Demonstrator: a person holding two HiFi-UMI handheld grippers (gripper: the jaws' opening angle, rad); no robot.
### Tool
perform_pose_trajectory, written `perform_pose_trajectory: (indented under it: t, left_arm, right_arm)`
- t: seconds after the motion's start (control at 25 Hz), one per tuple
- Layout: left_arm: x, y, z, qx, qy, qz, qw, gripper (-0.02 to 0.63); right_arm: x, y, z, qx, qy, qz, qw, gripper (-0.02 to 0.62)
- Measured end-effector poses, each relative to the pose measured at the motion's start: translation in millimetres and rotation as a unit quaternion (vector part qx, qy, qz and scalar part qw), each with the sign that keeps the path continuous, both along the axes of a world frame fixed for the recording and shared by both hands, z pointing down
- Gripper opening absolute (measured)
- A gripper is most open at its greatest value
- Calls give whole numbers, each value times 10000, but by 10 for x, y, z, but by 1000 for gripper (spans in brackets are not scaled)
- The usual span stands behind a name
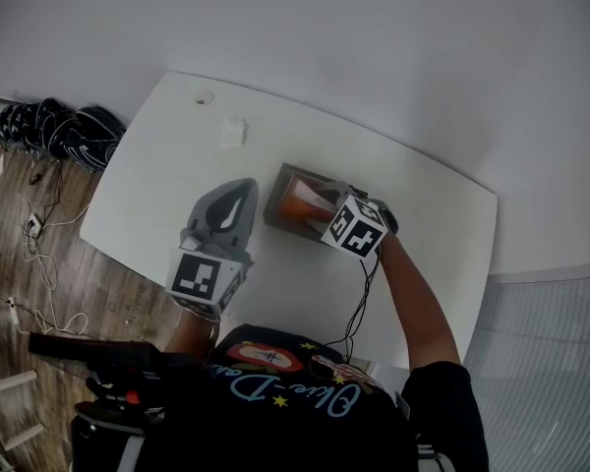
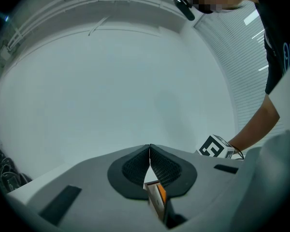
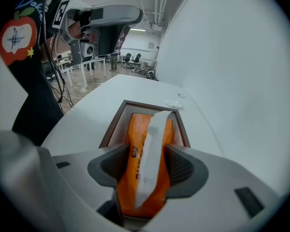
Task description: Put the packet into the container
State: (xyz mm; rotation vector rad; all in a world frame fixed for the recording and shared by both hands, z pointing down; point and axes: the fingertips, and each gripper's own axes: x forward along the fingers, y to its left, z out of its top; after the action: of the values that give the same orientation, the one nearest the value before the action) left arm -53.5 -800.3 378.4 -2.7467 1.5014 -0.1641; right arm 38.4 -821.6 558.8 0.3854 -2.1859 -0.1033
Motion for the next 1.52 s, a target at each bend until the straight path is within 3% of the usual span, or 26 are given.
perform_pose_trajectory:
  t: [0.6, 0.84, 0.96, 1.04, 1.28, 1.52]
  left_arm:
    - [-74, 15, -27, 55, 66, -48, 10000, 9]
    - [18, 61, -48, 69, 76, 66, 9999, 9]
    - [84, 88, -74, 104, 62, 146, 9998, 9]
    - [136, 116, -97, 114, 65, 219, 9997, 9]
    - [291, 209, -168, 114, 49, 414, 9991, 9]
    - [450, 286, -268, 203, 61, 609, 9979, 9]
  right_arm:
    - [16, -24, -158, 203, -319, 154, 9992, 273]
    - [132, -11, -541, 368, -1212, 880, 9880, 272]
    - [239, 20, -754, 501, -1704, 1358, 9747, 241]
    - [329, 46, -914, 700, -2071, 1742, 9601, 132]
    - [553, 255, -1338, 1065, -2967, 2653, 9112, 53]
    - [755, 500, -1760, 1362, -3642, 3073, 8685, 26]
